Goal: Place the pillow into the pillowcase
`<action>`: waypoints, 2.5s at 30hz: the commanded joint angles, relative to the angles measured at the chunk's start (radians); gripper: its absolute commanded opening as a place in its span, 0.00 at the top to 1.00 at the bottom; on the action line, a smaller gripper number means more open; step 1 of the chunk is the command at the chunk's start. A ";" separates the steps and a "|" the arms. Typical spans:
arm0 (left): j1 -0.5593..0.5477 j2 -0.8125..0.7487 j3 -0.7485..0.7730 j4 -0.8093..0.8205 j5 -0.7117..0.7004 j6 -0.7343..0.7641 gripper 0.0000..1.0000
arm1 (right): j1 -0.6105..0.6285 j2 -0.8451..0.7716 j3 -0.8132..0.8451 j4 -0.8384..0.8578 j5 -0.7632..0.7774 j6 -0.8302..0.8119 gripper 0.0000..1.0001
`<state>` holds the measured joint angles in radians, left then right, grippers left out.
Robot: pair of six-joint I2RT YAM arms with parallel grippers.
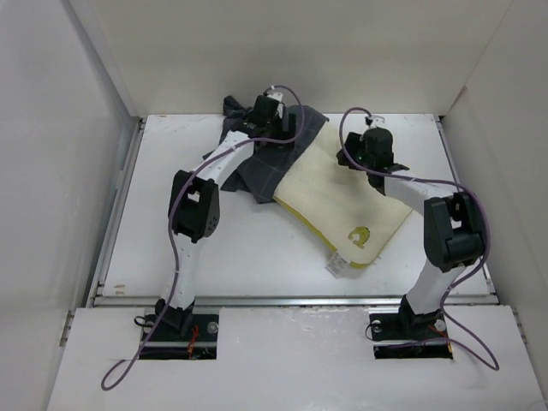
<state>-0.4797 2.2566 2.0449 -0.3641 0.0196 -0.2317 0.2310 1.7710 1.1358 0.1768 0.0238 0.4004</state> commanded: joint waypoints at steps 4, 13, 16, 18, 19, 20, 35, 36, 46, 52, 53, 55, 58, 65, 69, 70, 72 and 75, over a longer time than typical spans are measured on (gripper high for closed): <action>-0.013 -0.231 -0.145 0.086 -0.038 0.089 0.00 | 0.089 -0.165 0.003 -0.054 -0.246 -0.450 0.06; -0.042 -0.806 -0.877 0.179 -0.224 -0.155 0.00 | 0.356 -0.201 0.013 -0.283 -0.150 -0.684 0.00; -0.042 -0.882 -1.058 0.249 -0.193 -0.218 0.00 | 0.415 -0.103 0.047 -0.326 -0.089 -0.703 0.00; -0.031 -0.882 -1.137 0.278 -0.193 -0.247 0.00 | 0.424 -0.056 0.061 -0.336 -0.064 -0.693 0.00; -0.031 -0.882 -1.153 0.287 -0.184 -0.257 0.00 | 0.424 -0.033 0.073 -0.336 -0.053 -0.681 0.00; -0.019 -0.882 -1.181 0.301 -0.175 -0.258 0.00 | 0.424 0.019 0.094 -0.356 -0.053 -0.672 0.00; 0.038 -0.597 -1.056 0.525 -0.095 -0.238 0.04 | 0.404 -0.010 0.243 -0.370 -0.045 -0.483 1.00; 0.038 -0.586 -1.040 0.525 -0.095 -0.238 0.07 | 0.393 -0.021 0.243 -0.370 -0.068 -0.483 1.00; 0.061 -0.473 -0.836 0.482 -0.110 -0.198 0.80 | 0.366 -0.059 0.262 -0.323 -0.133 -0.417 1.00; -0.109 -0.572 -0.816 0.386 -0.093 -0.107 1.00 | 0.366 -0.004 0.320 -0.073 -0.050 -0.220 1.00; -0.135 -0.595 -0.828 0.339 -0.093 -0.095 1.00 | 0.366 -0.004 0.332 -0.056 0.006 -0.195 1.00; -0.187 -0.672 -0.848 0.311 -0.084 -0.074 1.00 | 0.366 0.005 0.355 -0.008 0.053 -0.138 1.00; -0.278 -0.753 -0.868 0.251 -0.073 -0.061 1.00 | 0.393 0.005 0.340 0.059 0.192 -0.106 1.00; -0.378 -0.845 -0.847 0.169 0.047 -0.072 1.00 | 0.429 0.128 0.351 0.006 0.364 -0.025 1.00; -0.378 -0.830 -0.914 0.191 0.086 -0.129 0.78 | 0.429 0.146 0.276 0.047 0.260 0.006 1.00; -0.378 -0.816 -0.914 0.170 0.076 -0.141 0.75 | 0.429 0.136 0.254 0.062 0.225 0.006 0.96; -0.369 -0.789 -0.896 0.125 0.031 -0.164 0.62 | 0.415 0.102 0.193 0.110 0.066 -0.026 0.65; -0.359 -0.779 -0.856 0.041 -0.077 -0.187 0.27 | 0.348 0.039 0.105 0.160 -0.161 -0.026 0.39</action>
<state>-0.7887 1.4944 1.1328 -0.2680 -0.0826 -0.4088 0.6434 1.8641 1.2877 0.1516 0.0479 0.3630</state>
